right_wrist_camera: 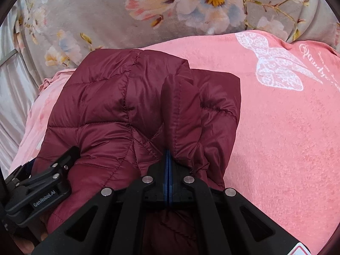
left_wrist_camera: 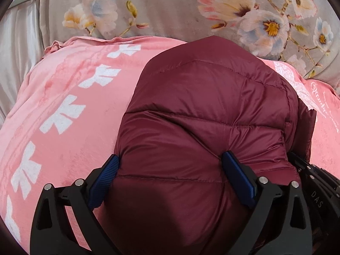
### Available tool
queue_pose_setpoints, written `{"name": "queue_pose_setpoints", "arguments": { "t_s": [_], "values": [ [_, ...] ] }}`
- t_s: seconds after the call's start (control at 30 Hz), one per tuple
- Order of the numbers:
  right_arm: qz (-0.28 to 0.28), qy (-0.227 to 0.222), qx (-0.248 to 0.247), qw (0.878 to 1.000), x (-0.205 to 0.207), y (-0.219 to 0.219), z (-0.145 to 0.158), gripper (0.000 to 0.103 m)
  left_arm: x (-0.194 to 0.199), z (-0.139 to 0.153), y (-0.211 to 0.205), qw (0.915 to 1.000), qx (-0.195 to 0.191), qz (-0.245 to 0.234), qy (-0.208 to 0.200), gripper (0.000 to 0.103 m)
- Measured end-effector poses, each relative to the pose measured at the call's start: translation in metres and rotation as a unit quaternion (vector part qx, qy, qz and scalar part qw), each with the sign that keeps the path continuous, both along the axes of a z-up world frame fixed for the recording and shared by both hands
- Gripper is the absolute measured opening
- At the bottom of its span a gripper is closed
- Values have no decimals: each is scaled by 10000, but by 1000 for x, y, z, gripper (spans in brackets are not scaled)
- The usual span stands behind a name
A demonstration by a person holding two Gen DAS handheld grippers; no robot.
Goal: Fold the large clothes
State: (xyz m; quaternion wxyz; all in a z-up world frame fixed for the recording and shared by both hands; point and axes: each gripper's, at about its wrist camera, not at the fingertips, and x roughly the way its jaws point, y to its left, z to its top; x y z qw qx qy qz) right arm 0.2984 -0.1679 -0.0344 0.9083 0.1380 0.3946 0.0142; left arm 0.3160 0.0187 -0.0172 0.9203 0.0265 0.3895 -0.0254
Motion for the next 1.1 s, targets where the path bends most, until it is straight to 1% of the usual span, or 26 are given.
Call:
{"name": "queue_pose_setpoints", "arguments": {
  "t_s": [0.07,0.13,0.2,0.3,0.4,0.47,0.5,0.57,0.63,0.7,0.77,0.83,0.9,0.93,1.03,1.1],
  "values": [
    [28,3,67,10000,0,-3,1,0,-2,-2,-3,9999,107,22,-91,95],
    [6,7,-5,10000,-9,-3,14,0,-2,-1,-3,9999,94,23,-125,95],
    [90,-161,167,9997,-31,-6,35,5,-5,4,3,10000,-17,-49,-9,95],
    [380,-40,359,9986,-65,-2,52,5,-27,20,24,9995,-233,-165,134,93],
    [550,270,205,9979,-87,10,42,4,-55,25,41,9988,-292,-306,242,93],
    [478,452,124,9978,-94,13,27,0,-70,23,50,9981,-375,-301,374,93],
    [445,501,126,9977,-95,13,22,0,-75,21,52,9976,-423,-310,443,93],
    [391,521,135,9978,-98,13,14,0,-83,18,53,9973,-422,-302,522,94],
    [353,552,230,9976,-97,10,6,0,-88,11,52,9973,-328,-300,586,94],
    [342,483,184,9981,-97,12,0,0,-90,2,52,9965,-360,-284,693,95],
    [328,393,48,9987,-100,16,0,0,-91,-7,52,9960,-432,-236,748,95],
    [240,365,49,9990,-107,17,6,0,-92,-10,52,9963,-435,-194,716,95],
    [218,281,60,9994,-121,16,17,7,-98,-8,51,9976,-359,-143,574,95],
    [218,182,-43,9996,-132,18,23,8,-101,-6,50,9980,-303,-136,532,95],
    [287,26,-396,9988,-161,28,31,17,-117,0,48,9989,-159,-160,403,94],
    [317,-23,-609,9976,-179,35,30,33,-129,1,47,9991,-119,-172,358,94]
  ]
}}
